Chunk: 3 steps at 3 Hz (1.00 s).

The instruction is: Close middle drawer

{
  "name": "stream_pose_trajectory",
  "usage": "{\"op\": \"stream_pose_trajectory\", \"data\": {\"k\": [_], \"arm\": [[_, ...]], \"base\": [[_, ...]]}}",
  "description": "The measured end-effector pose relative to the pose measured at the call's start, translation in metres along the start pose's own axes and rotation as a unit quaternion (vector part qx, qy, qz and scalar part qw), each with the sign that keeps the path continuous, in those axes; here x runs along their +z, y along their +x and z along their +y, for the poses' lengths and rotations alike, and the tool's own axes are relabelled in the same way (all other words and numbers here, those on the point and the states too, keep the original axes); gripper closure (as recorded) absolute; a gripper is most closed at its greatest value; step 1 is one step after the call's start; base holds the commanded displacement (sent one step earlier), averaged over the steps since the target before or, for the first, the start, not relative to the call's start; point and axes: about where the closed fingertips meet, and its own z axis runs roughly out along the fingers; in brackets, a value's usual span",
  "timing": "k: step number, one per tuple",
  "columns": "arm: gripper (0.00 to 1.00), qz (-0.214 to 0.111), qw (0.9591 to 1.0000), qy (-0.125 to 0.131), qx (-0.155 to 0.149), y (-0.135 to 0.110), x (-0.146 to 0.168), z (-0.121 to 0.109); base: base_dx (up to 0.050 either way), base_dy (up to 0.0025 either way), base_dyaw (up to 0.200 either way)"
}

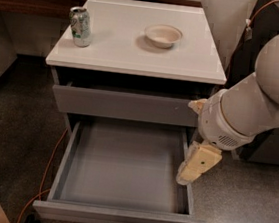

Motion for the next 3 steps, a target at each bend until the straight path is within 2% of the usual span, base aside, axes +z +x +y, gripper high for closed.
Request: {"op": "stream_pose_trajectory", "data": {"k": [1, 2, 3], "arm": [[0.0, -0.019, 0.9997, -0.013, -0.009, -0.007, 0.027, 0.017], [0.0, -0.028, 0.9985, -0.032, -0.034, -0.015, 0.053, 0.042], [0.0, -0.021, 0.9969, -0.047, -0.06, -0.021, 0.078, 0.067]], "base": [[0.0, 0.0, 0.0], [0.0, 0.0, 0.0], [0.0, 0.0, 0.0]]}}
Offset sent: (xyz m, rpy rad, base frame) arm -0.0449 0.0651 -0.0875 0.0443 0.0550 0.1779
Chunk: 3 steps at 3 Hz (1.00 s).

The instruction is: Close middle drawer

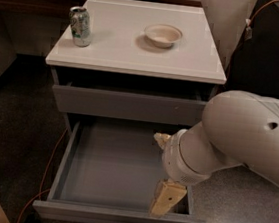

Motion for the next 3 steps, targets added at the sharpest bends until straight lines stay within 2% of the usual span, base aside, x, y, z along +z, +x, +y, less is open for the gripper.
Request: {"op": "stream_pose_trajectory", "data": {"k": [2, 3], "arm": [[0.0, 0.029, 0.999, -0.021, -0.026, 0.0, 0.054, 0.031], [0.0, 0.05, 0.998, -0.018, -0.032, 0.005, 0.076, 0.045]], "base": [[0.0, 0.0, 0.0], [0.0, 0.0, 0.0]]}}
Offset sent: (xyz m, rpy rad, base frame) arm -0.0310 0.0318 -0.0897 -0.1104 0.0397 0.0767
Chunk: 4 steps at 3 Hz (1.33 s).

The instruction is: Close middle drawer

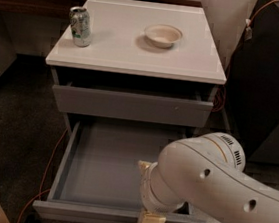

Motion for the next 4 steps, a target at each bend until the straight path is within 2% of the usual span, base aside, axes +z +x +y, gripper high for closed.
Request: {"op": "stream_pose_trajectory", "data": {"k": [1, 2, 3, 4], "arm": [[0.02, 0.008, 0.9999, -0.007, -0.008, 0.0, 0.004, 0.002], [0.08, 0.014, 0.9997, -0.008, -0.018, 0.003, 0.026, 0.014], [0.26, 0.029, 0.9992, -0.008, -0.027, 0.012, 0.055, 0.024], [0.55, 0.038, 0.9988, -0.014, -0.027, 0.034, 0.095, 0.027]], "base": [[0.0, 0.0, 0.0], [0.0, 0.0, 0.0], [0.0, 0.0, 0.0], [0.0, 0.0, 0.0]]}}
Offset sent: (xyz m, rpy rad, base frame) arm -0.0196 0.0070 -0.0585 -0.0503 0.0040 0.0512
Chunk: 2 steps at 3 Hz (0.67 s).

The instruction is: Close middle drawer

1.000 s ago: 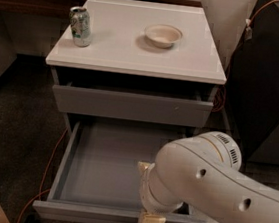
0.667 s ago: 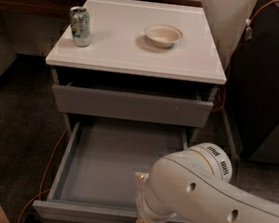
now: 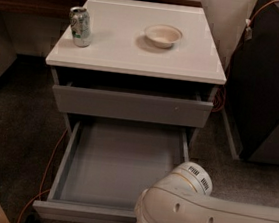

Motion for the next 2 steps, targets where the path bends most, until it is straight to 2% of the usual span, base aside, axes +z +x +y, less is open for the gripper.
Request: {"op": "stream_pose_trajectory", "data": {"k": [1, 2], "arm": [[0.8, 0.004, 0.9999, -0.008, 0.004, 0.016, 0.03, 0.001], [1.0, 0.008, 0.9997, -0.019, 0.012, 0.032, 0.058, 0.004]], "base": [[0.0, 0.0, 0.0], [0.0, 0.0, 0.0]]}}
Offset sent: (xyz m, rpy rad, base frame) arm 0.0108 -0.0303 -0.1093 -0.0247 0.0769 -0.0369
